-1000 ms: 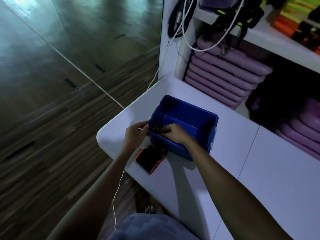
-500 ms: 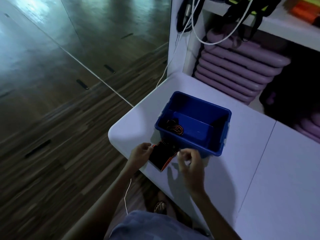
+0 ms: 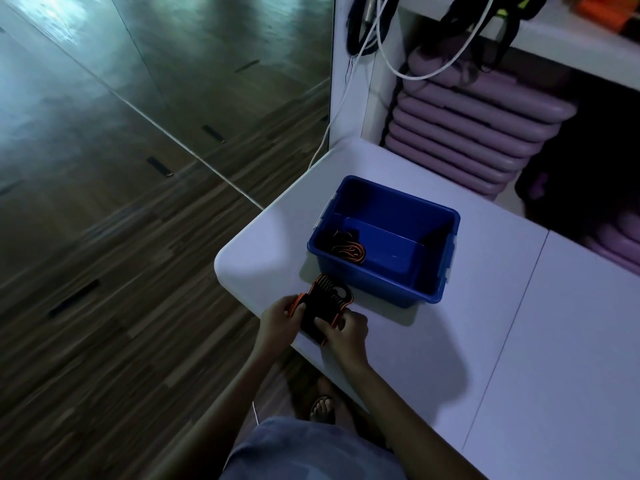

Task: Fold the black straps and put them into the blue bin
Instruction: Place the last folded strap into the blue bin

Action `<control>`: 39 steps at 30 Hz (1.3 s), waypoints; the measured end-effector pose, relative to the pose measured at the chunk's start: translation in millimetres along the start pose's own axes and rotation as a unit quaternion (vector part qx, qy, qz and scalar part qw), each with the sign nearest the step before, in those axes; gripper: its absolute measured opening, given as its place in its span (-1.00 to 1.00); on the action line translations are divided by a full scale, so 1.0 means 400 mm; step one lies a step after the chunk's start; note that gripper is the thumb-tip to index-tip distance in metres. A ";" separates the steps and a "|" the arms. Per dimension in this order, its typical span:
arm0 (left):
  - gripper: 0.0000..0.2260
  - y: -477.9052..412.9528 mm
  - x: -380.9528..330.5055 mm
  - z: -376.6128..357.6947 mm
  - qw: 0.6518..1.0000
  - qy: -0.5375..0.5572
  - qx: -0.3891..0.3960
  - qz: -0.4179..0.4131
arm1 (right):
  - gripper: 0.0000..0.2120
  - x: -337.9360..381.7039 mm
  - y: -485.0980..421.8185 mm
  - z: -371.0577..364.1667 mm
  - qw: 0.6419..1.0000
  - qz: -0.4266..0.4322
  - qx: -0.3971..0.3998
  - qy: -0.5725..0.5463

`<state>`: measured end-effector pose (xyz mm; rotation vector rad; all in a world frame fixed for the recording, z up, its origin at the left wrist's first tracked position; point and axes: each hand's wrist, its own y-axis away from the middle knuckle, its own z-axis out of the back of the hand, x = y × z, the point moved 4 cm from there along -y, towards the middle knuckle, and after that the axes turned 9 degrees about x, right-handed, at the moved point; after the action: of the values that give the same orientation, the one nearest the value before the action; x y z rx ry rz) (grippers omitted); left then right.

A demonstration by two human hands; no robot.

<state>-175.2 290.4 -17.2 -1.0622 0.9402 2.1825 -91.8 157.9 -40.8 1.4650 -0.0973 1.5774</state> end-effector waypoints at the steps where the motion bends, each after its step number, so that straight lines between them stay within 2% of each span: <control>1: -0.81 0.015 0.005 0.007 0.999 0.033 -0.011 0.004 | -0.66 0.004 0.015 -0.003 1.000 0.019 0.009 -0.007; 5: -0.78 0.071 -0.036 0.056 0.983 0.169 -0.057 -0.035 | -0.65 0.107 0.114 0.019 0.991 0.091 0.017 -0.095; 9: -0.78 0.043 -0.187 0.096 0.973 0.201 -0.031 -0.113 | -0.73 0.236 0.147 0.108 0.973 0.198 -0.037 -0.113; 11: -0.79 -0.008 -0.253 0.113 0.976 0.158 -0.057 -0.140 | -0.69 0.303 0.120 0.179 0.963 0.243 -0.078 -0.090; 13: -0.78 -0.086 -0.287 0.121 0.985 0.055 -0.088 -0.137 | -0.65 0.364 0.070 0.250 0.954 0.276 -0.115 -0.016; 15: -0.64 -0.164 -0.297 0.108 0.992 -0.062 -0.046 -0.098 | -0.66 0.407 0.003 0.306 0.949 0.282 -0.135 0.049; 16: -0.62 -0.195 -0.293 0.098 0.990 -0.114 -0.014 -0.083 | -0.68 0.422 -0.032 0.326 0.948 0.277 -0.136 0.080; 18: -0.74 -0.222 -0.284 0.082 0.982 -0.171 0.020 -0.078 | -0.70 0.442 -0.105 0.349 0.947 0.247 -0.128 0.162; 20: -0.87 -0.217 -0.280 0.072 0.981 -0.168 0.015 -0.098 | -0.71 0.446 -0.174 0.355 0.947 0.197 -0.102 0.231; 25: -0.87 -0.198 -0.277 0.066 0.982 -0.152 -0.014 -0.109 | -0.86 0.436 -0.294 0.320 0.927 0.093 -0.029 0.362; 27: -0.87 -0.198 -0.275 0.066 0.983 -0.149 -0.012 -0.103 | -0.83 0.419 -0.320 0.299 0.917 0.050 0.003 0.395; 30: -0.85 -0.192 -0.276 0.062 0.983 -0.144 -0.013 -0.112 | -0.70 0.403 -0.345 0.285 0.923 0.033 0.032 0.383; 34: -0.82 -0.189 -0.279 0.060 0.982 -0.146 -0.019 -0.122 | -0.48 0.397 -0.353 0.298 0.959 0.050 0.074 0.268; 39: -0.80 -0.188 -0.288 0.054 0.980 -0.150 -0.011 -0.128 | -0.47 0.370 -0.318 0.320 0.974 0.054 0.103 0.193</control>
<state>-68.9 335.5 60.6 -0.7854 0.6093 2.0648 110.5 231.9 49.3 1.2958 0.2222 1.9809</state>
